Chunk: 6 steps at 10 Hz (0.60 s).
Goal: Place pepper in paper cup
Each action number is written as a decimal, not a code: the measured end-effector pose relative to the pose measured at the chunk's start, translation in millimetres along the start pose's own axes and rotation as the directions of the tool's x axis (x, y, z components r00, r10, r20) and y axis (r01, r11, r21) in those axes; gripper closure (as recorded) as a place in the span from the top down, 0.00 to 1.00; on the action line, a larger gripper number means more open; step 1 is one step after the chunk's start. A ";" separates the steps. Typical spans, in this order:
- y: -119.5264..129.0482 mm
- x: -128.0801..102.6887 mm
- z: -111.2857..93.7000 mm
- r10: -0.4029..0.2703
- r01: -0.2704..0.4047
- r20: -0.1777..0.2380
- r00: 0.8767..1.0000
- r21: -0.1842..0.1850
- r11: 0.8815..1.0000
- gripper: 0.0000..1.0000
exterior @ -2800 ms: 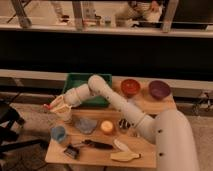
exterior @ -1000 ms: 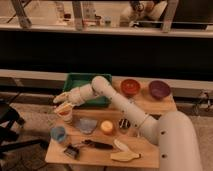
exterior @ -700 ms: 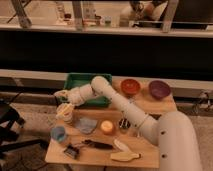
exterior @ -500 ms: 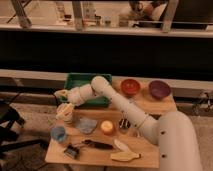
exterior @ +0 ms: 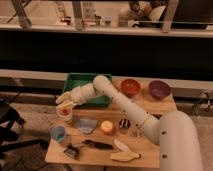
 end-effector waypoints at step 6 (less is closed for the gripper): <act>-2.7 8.6 -17.9 0.018 -0.017 -0.018 1.000 0.018 1.000 0.06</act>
